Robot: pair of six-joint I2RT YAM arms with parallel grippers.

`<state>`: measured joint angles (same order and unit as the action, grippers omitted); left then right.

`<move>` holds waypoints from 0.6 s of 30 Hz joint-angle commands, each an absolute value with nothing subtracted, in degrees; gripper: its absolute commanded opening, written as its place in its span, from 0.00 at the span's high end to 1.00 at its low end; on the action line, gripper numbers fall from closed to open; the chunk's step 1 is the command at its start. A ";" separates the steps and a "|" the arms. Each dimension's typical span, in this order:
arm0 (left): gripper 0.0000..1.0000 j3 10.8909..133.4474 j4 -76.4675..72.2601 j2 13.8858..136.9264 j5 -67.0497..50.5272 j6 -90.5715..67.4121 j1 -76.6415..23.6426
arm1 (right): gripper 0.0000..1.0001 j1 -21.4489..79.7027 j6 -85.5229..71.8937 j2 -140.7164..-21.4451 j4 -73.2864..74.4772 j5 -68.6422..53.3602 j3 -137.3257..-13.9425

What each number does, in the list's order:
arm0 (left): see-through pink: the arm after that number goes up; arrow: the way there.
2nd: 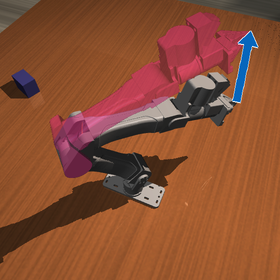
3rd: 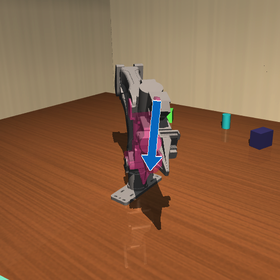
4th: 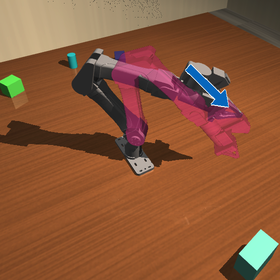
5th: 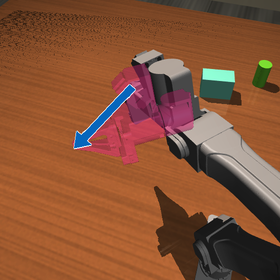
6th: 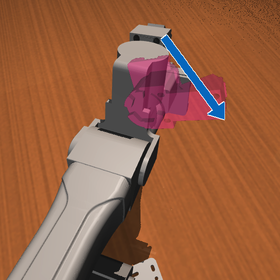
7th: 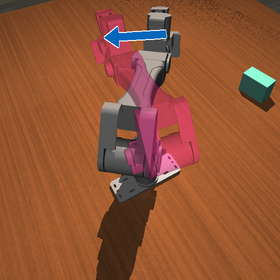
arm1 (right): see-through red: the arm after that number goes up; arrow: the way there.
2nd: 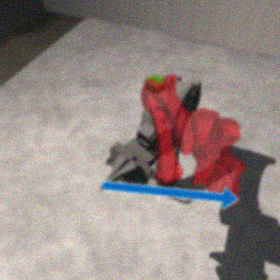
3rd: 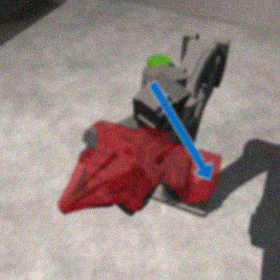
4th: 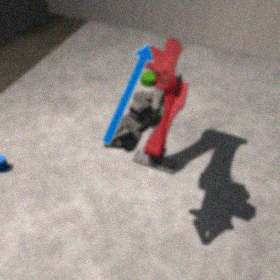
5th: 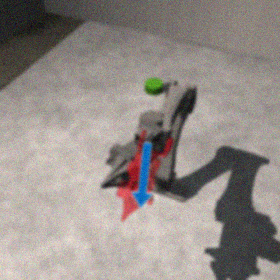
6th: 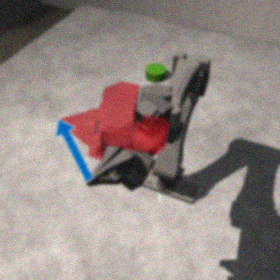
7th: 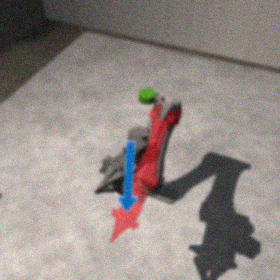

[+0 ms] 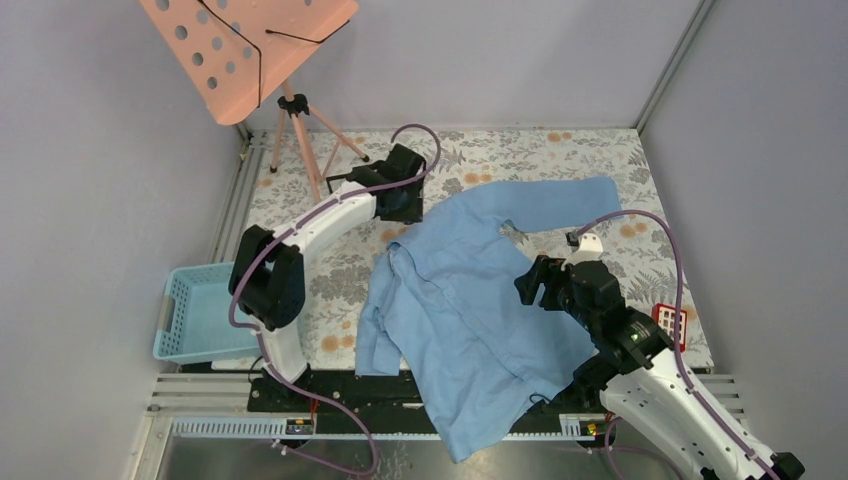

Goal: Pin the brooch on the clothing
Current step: Pick up the brooch from the brooch box.

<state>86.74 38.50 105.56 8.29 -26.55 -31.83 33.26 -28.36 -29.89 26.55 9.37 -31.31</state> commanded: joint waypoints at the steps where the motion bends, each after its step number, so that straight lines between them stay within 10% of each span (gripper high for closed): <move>1: 0.62 85.39 36.21 100.17 5.86 -26.34 -36.97 | 0.19 33.04 -30.72 -31.32 25.72 8.69 -30.85; 18: 0.61 86.15 45.41 92.50 -4.73 -15.21 -45.02 | 0.12 26.22 -35.36 -41.11 18.90 -9.92 -34.43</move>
